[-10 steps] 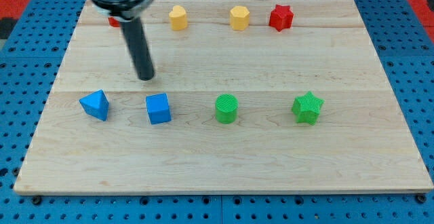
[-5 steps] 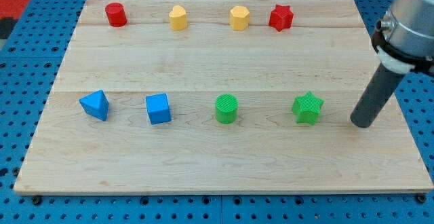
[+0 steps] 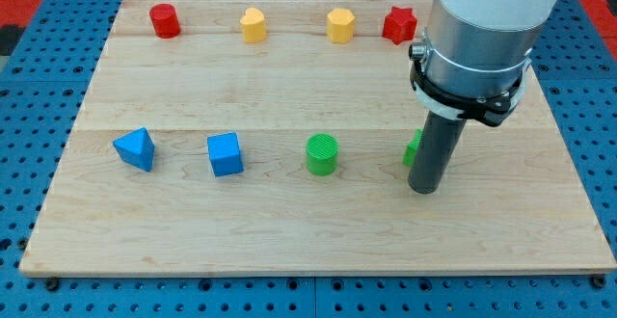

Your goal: Push the blue triangle into the blue cube

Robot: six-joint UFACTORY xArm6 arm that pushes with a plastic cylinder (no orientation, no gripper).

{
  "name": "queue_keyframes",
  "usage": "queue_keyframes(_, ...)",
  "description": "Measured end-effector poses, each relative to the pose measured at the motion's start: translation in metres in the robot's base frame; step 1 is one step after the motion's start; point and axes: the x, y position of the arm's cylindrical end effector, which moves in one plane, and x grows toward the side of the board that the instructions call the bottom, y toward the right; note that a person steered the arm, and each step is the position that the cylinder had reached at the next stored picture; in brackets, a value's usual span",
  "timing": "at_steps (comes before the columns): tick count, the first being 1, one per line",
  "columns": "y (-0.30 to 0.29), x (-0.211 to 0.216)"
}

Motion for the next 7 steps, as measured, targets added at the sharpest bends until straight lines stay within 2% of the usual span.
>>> queue_keyframes(2, 0.009, 0.003)
queue_keyframes(3, 0.054, 0.048)
queue_keyframes(4, 0.109, 0.071)
queue_keyframes(6, 0.131, 0.071)
queue_keyframes(7, 0.119, 0.068)
